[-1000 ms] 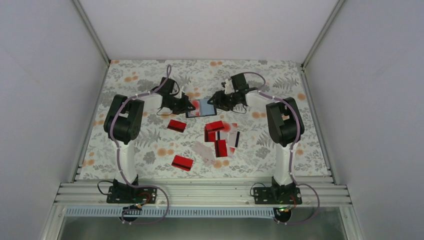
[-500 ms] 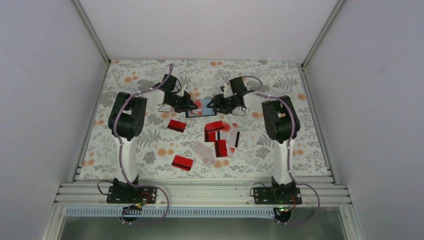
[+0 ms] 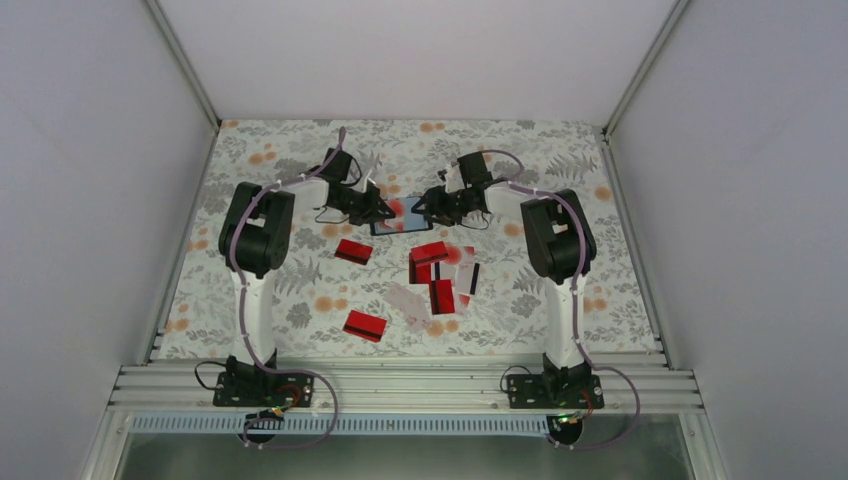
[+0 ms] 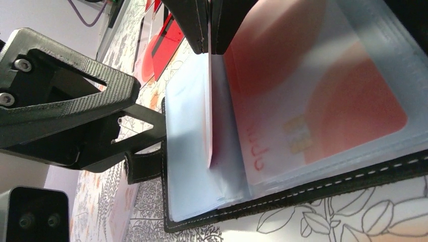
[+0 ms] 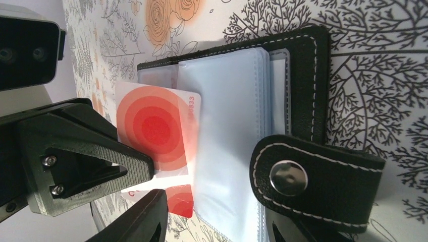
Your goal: Put the credit cards into the card holder
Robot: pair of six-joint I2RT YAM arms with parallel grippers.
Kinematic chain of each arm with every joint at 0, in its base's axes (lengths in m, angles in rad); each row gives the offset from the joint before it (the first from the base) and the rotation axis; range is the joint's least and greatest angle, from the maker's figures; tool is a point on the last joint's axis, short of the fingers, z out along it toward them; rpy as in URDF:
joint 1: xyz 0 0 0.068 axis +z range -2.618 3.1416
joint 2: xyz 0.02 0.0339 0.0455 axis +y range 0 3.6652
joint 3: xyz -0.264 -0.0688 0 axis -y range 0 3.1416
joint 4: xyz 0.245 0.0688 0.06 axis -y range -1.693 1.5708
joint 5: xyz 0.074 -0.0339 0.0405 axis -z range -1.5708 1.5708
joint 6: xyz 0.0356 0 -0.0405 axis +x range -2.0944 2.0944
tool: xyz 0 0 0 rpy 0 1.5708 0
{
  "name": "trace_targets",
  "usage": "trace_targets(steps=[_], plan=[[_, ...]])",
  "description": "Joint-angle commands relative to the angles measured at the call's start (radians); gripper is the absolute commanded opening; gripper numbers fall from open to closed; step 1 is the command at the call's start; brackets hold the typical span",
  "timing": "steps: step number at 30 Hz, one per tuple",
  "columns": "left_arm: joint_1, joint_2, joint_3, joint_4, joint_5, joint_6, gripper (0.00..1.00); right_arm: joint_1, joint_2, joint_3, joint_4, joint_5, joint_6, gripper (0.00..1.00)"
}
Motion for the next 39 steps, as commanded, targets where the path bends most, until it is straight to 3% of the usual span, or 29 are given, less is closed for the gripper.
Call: trace_targets(steps=[1,20,39], plan=[[0.011,0.036,0.039,0.026,0.029,-0.002,0.02,0.008,0.06,-0.003,-0.006,0.018,0.008,0.5],[0.007,0.043,0.006,0.174,0.044,-0.098,0.02,0.008,0.071,-0.004,-0.013,-0.003,0.005,0.49],[-0.06,0.074,0.043,0.138,0.011,-0.098,0.05,0.009,0.064,-0.004,-0.018,-0.018,-0.007,0.48]])
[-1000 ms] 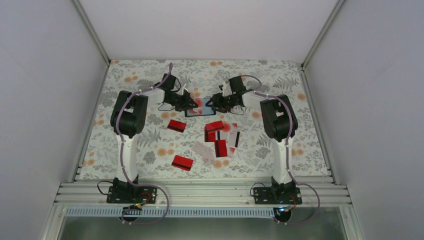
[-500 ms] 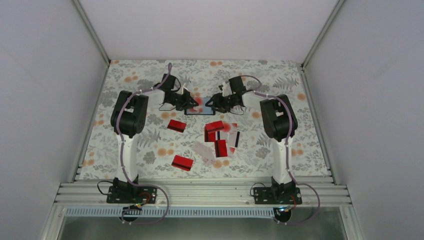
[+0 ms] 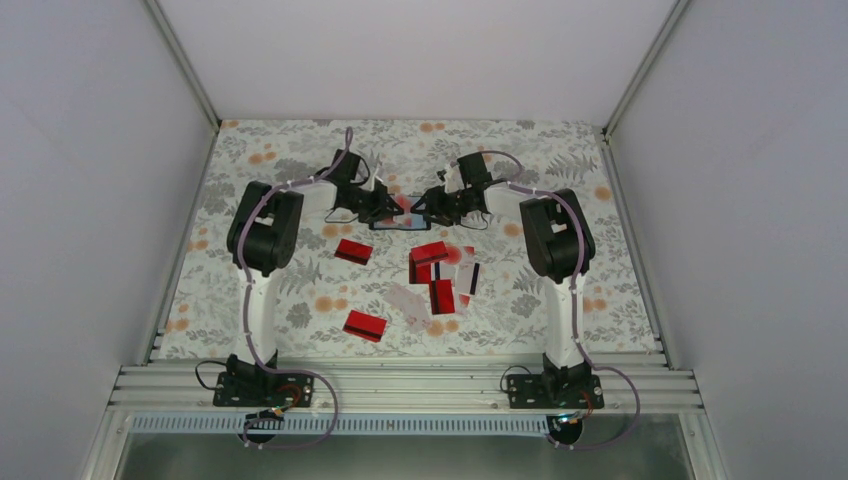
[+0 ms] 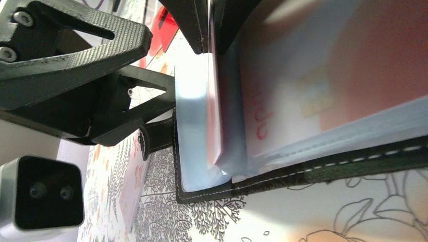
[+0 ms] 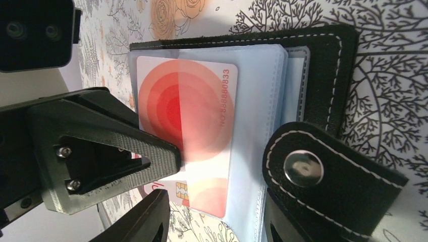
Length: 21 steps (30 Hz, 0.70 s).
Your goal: Put the credit cards into the card holder
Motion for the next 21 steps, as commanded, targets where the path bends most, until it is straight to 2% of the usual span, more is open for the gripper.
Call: trace_targets(steps=[1,5,11,14,16,17,18,19,21], plan=[[-0.028,0.032,0.034,-0.016,0.007,0.014,0.11,0.011,0.05,-0.004,-0.041,0.016,-0.016,0.48],[-0.03,0.031,0.067,-0.105,-0.05,0.055,0.3,0.01,0.052,0.007,-0.054,0.018,-0.026,0.48],[-0.036,0.025,0.127,-0.226,-0.128,0.093,0.45,0.008,0.051,0.026,-0.066,0.018,-0.034,0.48],[-0.039,0.022,0.171,-0.314,-0.185,0.121,0.62,0.006,0.052,0.039,-0.078,0.018,-0.04,0.48],[-0.04,0.013,0.178,-0.338,-0.197,0.132,0.71,0.004,0.05,0.044,-0.084,0.021,-0.042,0.48],[-0.041,0.009,0.18,-0.347,-0.198,0.138,0.79,0.004,0.047,0.045,-0.086,0.019,-0.043,0.48],[-0.044,0.006,0.185,-0.357,-0.202,0.146,0.94,0.002,0.048,0.045,-0.087,0.02,-0.044,0.48],[-0.047,0.004,0.19,-0.368,-0.209,0.151,0.99,0.002,0.047,0.046,-0.087,0.019,-0.045,0.47],[-0.053,0.006,0.209,-0.396,-0.225,0.169,1.0,0.0,0.05,0.05,-0.089,0.018,-0.045,0.47]])
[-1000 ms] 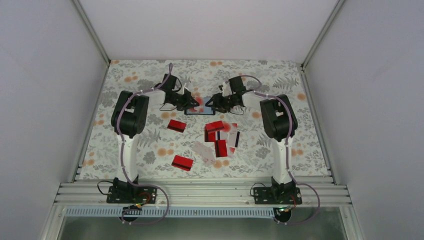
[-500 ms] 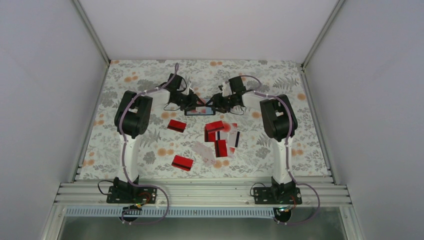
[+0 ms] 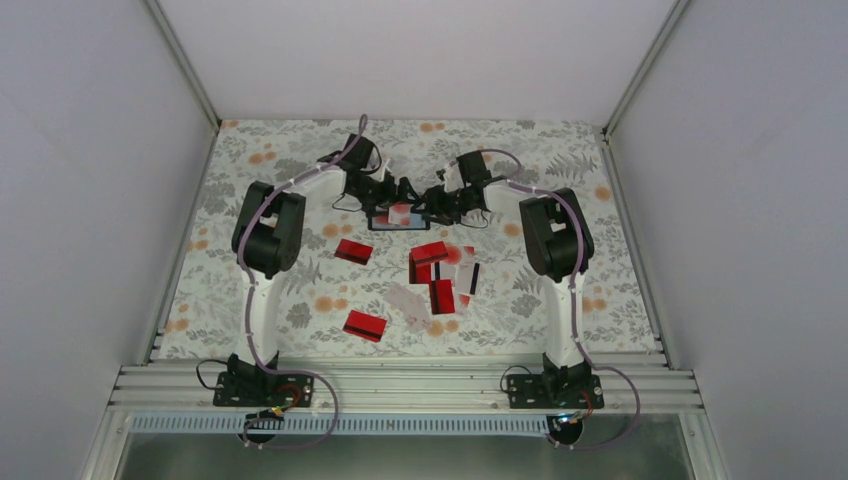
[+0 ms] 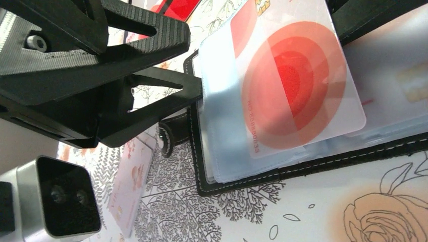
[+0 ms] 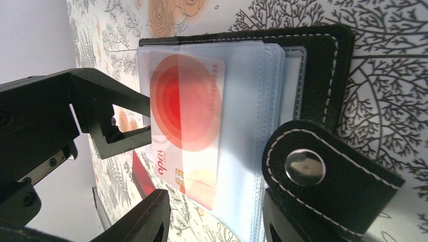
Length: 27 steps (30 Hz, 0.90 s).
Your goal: Put the credit cards into the card holder
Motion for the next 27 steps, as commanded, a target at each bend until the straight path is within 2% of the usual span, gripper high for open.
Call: trace_targets(steps=[1,5,15,21,27], plan=[[-0.01,0.003,0.025,-0.124,-0.094,0.055,1.0,0.001,0.04,0.02,-0.043,0.021,-0.019,0.47],[-0.015,0.0,0.083,-0.195,-0.203,0.087,1.0,-0.001,0.041,0.039,-0.049,0.021,-0.019,0.47],[-0.032,0.041,0.129,-0.21,-0.194,0.095,0.94,-0.002,0.057,0.059,-0.054,0.011,-0.019,0.46],[-0.042,0.061,0.155,-0.213,-0.171,0.086,0.81,-0.002,0.058,0.057,-0.057,0.011,-0.022,0.46],[-0.062,0.096,0.227,-0.291,-0.231,0.089,0.7,-0.003,0.059,0.054,-0.054,0.007,-0.022,0.45]])
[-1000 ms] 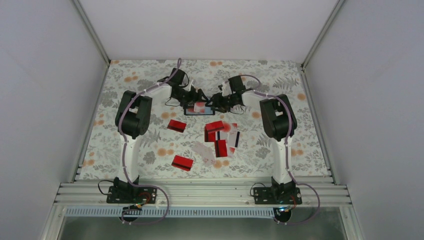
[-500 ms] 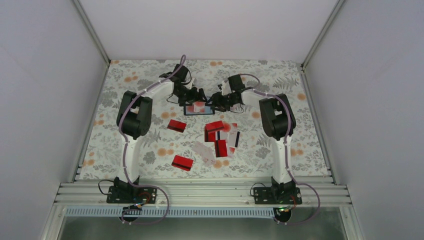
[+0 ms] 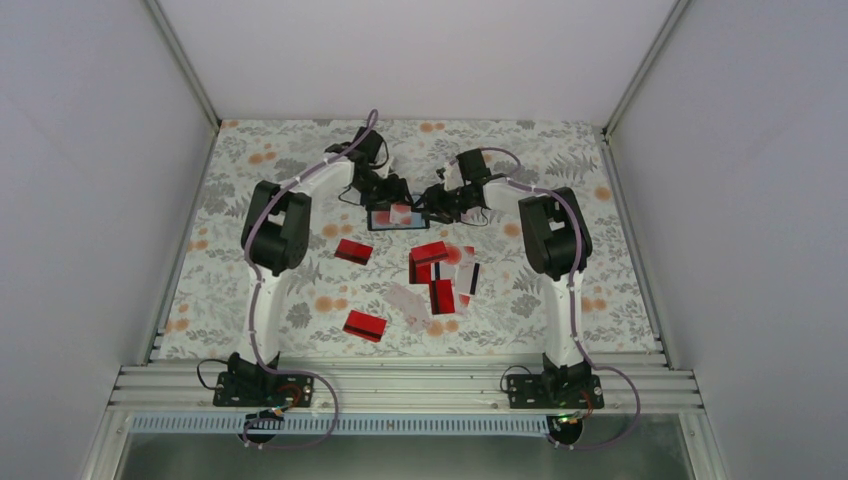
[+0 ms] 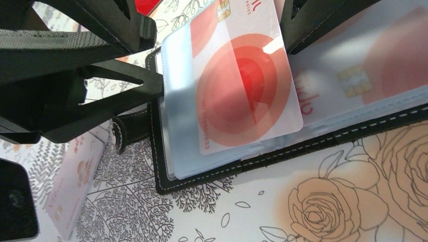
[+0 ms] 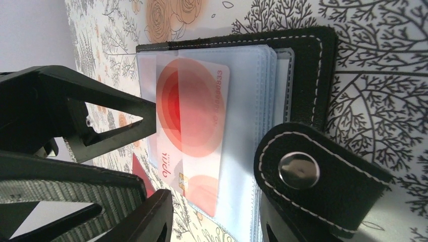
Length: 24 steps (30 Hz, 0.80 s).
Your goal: Put the credit cards into the card holder
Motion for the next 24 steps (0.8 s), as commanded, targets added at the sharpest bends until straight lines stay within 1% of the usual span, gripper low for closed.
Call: trace_targets(steps=[1,7,16,20,24], plan=[[-0.03,0.05,0.066,-0.075,-0.054,0.01,0.69,0.002,0.035,0.015,-0.021,0.014,-0.014,0.45],[-0.05,0.092,0.129,-0.132,-0.076,-0.011,0.7,0.002,0.033,0.009,-0.012,0.007,-0.009,0.44],[-0.055,0.106,0.111,-0.074,-0.012,-0.23,0.71,0.002,0.004,-0.038,0.02,-0.027,0.046,0.43],[-0.077,0.108,0.127,-0.083,-0.035,-0.296,0.72,0.002,-0.016,-0.07,0.038,-0.048,0.058,0.42],[-0.094,0.13,0.176,-0.121,-0.038,-0.351,0.72,0.002,-0.027,-0.096,0.064,-0.062,0.06,0.42]])
